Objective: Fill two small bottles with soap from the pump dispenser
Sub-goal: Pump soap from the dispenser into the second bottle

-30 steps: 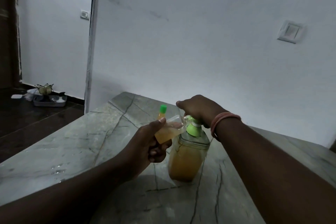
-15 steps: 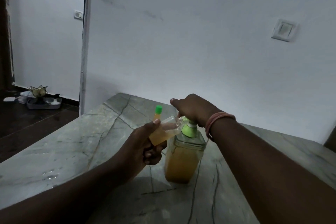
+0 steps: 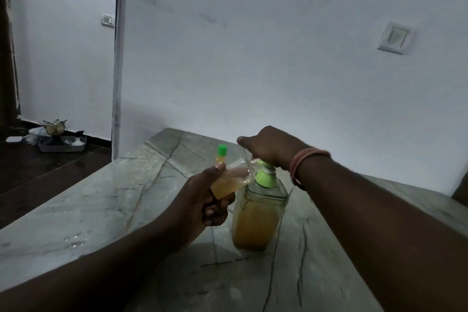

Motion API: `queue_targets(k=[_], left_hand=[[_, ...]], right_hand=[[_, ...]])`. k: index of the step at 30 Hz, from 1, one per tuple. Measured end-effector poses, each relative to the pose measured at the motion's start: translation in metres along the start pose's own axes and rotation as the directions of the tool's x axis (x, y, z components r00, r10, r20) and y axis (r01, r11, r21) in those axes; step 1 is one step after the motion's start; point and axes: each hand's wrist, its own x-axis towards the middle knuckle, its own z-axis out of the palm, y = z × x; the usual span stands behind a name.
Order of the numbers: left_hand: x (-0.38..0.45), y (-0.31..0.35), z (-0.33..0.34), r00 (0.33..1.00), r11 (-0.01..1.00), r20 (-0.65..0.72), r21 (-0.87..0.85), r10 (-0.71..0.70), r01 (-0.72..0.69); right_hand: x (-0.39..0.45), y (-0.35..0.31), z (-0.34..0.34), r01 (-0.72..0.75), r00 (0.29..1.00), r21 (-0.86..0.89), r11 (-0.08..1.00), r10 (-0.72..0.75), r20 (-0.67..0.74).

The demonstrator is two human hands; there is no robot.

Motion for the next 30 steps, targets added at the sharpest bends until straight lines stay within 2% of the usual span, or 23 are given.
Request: queue_targets(k=[3,6,9,13,16,20,24,28,30], left_hand=[[0.001,0.000,-0.002,1.000,1.000,0.009,-0.009,-0.006,0.006],[0.003,0.000,-0.002,1.000,1.000,0.001,-0.024,-0.010,0.010],[0.002,-0.001,-0.003,1.000,1.000,-0.027,-0.027,-0.010,0.009],[0.001,-0.001,-0.001,1.000,1.000,-0.029,0.001,0.004,-0.004],[0.000,0.000,0.000,0.999,1.000,-0.034,-0.007,0.003,-0.003],[0.001,0.000,0.000,1.000,1.000,-0.008,-0.009,0.014,-0.014],[0.001,-0.001,0.000,1.000,1.000,-0.015,0.005,0.013,-0.013],[0.000,0.002,0.001,1.000,1.000,0.000,0.021,0.022,-0.022],[-0.001,0.002,0.002,1.000,0.999,0.005,0.029,0.022,-0.022]], right_hand=[[0.000,0.001,-0.002,0.022,0.998,0.042,0.999,-0.019,-0.056],[-0.004,0.006,0.005,-0.037,0.997,0.141,0.989,0.046,-0.063],[-0.006,0.004,0.006,-0.050,0.999,0.100,0.994,0.050,0.006],[-0.011,0.001,0.000,-0.067,0.998,0.096,0.993,0.065,0.025],[-0.008,0.000,-0.004,-0.024,0.999,0.084,0.996,0.026,-0.024],[-0.008,0.006,0.001,-0.048,0.996,0.198,0.979,0.063,-0.069],[-0.006,0.005,0.003,-0.047,0.999,0.104,0.993,0.047,0.003],[-0.003,0.002,-0.002,-0.051,0.998,0.034,0.998,0.050,0.028],[0.001,0.002,-0.005,-0.024,1.000,0.018,1.000,0.024,-0.003]])
